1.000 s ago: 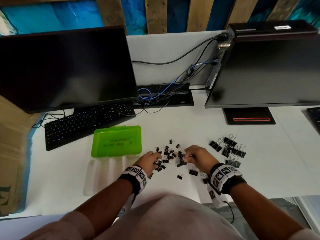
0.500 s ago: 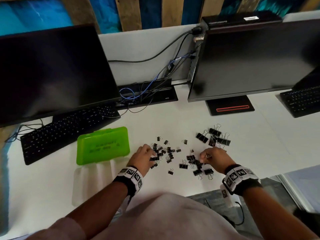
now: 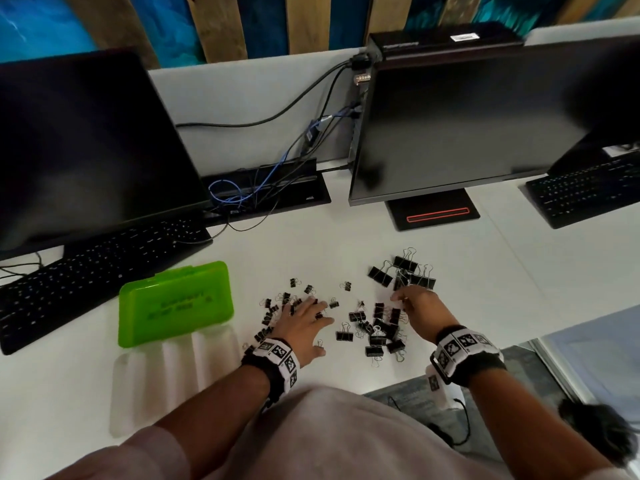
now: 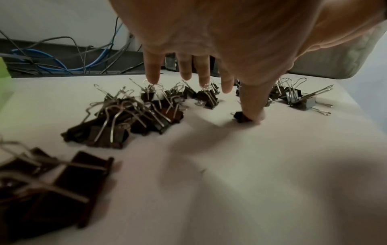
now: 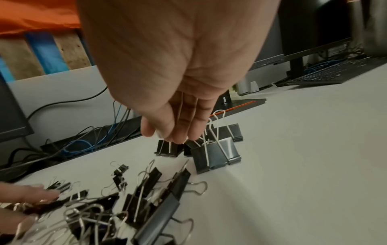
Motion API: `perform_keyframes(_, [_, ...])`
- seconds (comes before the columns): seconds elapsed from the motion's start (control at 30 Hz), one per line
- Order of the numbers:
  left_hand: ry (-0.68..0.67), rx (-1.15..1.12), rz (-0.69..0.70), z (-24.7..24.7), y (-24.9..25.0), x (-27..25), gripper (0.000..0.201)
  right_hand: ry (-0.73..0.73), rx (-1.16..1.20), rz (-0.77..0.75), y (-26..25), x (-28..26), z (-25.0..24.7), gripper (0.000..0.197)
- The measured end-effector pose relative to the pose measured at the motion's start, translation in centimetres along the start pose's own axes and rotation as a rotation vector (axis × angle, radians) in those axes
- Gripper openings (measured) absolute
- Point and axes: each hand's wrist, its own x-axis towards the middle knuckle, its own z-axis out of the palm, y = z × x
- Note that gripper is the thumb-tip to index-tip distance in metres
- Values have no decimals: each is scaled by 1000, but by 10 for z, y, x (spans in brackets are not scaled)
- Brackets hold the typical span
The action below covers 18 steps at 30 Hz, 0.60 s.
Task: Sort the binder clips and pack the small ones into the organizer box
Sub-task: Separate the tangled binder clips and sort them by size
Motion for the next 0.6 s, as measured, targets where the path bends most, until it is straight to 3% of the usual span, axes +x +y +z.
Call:
perform_keyframes(0.13, [62,-27,-1,3,-6,8,39,-99,-62,-107,-21,16,6,25])
perform_keyframes(0.23, [107,-48,-24,1,-10,11,36,-172,-156,-137,-40,31,14,21])
perform_keyframes(0.4, [172,-76,-80,-5,-20,5,49,-276,-225,-175,-50,51,30,21])
perform_keyframes(0.6, [220,-209,-258,-20,-38,-13,83,-97,-31,-186,-50,73,31,25])
